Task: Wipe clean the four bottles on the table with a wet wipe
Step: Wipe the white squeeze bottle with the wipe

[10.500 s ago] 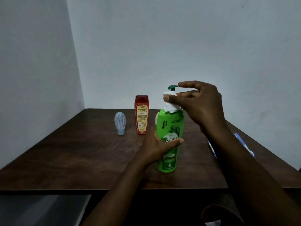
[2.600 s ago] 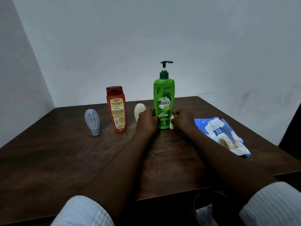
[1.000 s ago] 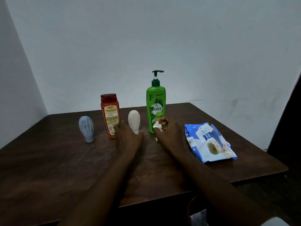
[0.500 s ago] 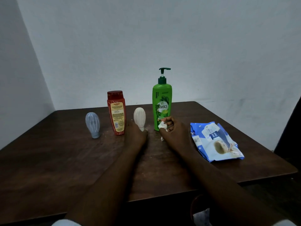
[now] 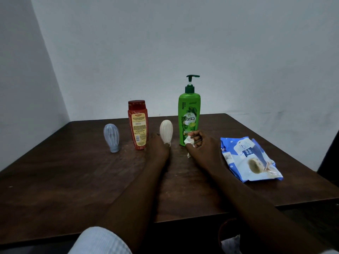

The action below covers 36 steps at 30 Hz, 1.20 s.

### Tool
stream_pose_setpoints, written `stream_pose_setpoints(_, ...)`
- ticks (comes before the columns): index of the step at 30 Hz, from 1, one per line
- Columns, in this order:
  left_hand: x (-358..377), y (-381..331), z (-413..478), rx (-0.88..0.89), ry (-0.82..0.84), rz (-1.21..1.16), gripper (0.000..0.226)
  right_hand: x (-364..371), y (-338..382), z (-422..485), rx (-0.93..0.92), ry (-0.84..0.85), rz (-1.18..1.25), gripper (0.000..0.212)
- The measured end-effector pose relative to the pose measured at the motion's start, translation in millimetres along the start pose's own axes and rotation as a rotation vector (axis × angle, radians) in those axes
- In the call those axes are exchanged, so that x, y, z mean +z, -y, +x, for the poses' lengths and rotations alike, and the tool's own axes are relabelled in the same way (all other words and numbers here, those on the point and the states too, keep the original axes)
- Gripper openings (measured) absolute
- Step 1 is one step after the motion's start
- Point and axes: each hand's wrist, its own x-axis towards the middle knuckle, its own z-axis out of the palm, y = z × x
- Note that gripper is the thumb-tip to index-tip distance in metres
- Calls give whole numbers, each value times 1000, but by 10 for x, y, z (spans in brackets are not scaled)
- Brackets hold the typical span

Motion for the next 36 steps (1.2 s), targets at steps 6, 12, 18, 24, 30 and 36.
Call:
stream_pose_setpoints(6, -30, 4, -19, 38, 15, 50, 50, -2, 6, 6, 8, 8, -3, 22)
stream_pose_setpoints(12, -107, -65, -57, 39, 55, -48, 46, -5, 24, -10, 5, 27, 0, 22)
stream_pose_setpoints(18, -319, -132, -254, 74, 173, -217, 41, 4, 76, -27, -18, 18, 3, 26)
stream_pose_setpoints(24, -577, -161, -512, 43, 350, -501, 31, -61, 121, -43, 24, -1, 47, 22)
stream_pose_setpoints(30, -822, -64, -776, -87, 425, -761, 25, -139, 298, -73, -16, -54, 139, 15)
stream_pose_setpoints(36, -866, 18, -1038, -204, 417, -926, 25, -154, 578, -152, -179, -57, 127, 21)
